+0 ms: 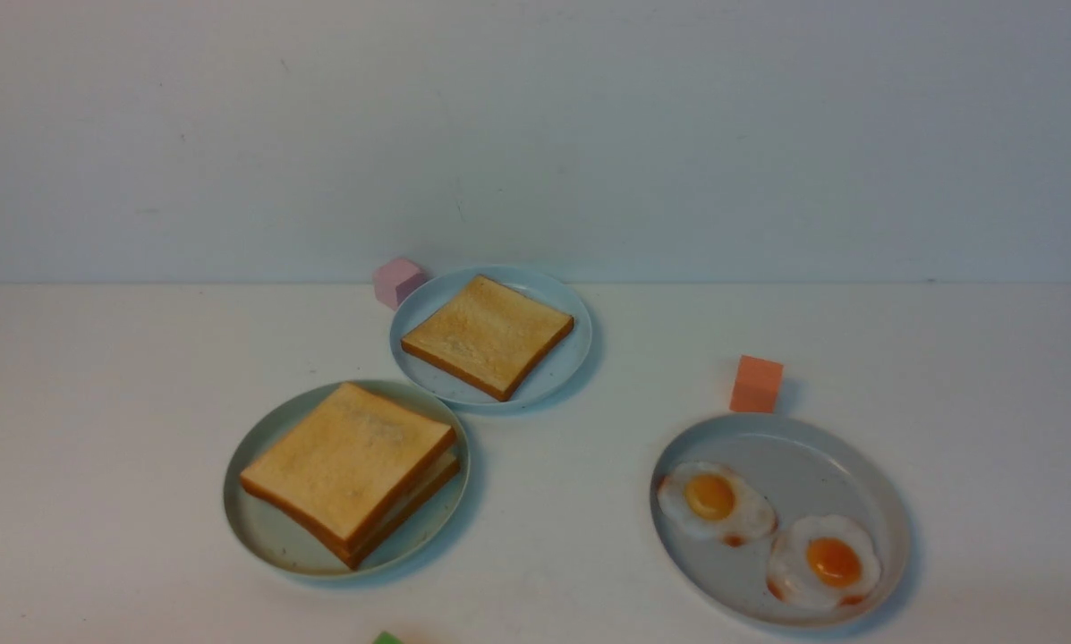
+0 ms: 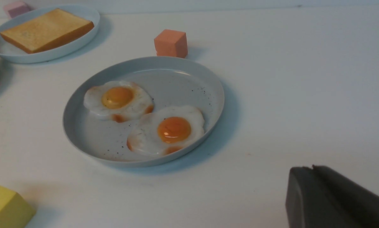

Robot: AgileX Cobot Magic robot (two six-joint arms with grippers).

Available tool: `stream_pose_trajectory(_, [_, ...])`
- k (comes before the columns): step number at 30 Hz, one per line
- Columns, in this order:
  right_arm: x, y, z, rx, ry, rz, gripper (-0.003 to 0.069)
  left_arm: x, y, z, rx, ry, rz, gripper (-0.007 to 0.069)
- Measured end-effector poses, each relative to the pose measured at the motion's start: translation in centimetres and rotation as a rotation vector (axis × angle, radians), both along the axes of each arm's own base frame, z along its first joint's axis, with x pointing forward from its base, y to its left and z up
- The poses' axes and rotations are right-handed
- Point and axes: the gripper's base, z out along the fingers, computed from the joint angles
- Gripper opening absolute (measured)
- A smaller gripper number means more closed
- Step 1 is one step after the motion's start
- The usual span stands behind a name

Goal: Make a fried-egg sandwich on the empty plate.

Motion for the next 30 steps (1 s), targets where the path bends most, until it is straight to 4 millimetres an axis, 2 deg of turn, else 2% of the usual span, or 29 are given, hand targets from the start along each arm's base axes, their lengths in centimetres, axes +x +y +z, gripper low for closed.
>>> stream_pose_trajectory(30, [0.00, 0.00, 0.00, 0.000, 0.000, 0.000, 0.0083, 0.00, 0.00, 0.00, -0.001, 0.000, 0.000, 0.0009])
